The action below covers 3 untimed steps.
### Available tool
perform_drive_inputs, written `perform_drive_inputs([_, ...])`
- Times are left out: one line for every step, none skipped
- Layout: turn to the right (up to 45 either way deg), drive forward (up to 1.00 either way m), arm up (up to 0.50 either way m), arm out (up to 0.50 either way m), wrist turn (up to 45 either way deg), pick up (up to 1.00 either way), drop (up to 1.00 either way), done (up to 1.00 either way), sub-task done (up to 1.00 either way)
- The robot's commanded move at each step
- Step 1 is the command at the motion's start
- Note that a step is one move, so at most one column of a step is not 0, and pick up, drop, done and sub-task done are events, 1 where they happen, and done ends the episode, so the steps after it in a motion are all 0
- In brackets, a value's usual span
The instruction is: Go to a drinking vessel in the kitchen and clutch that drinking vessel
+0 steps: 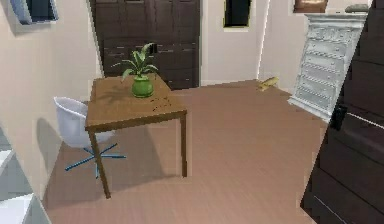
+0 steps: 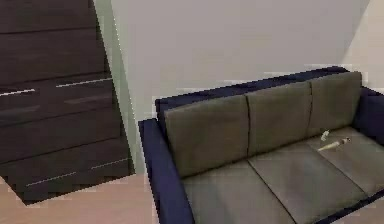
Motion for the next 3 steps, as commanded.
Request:
perform_drive_inputs([24.0,0.0,0.0,0.0,0.0,0.0,0.0,0.0,0.0])
perform_drive_inputs([0.0,1.0,0.0,0.0,0.0,0.0,0.0,0.0,0.0])
perform_drive_inputs([3.0,0.0,0.0,0.0,0.0,0.0,0.0,0.0,0.0])
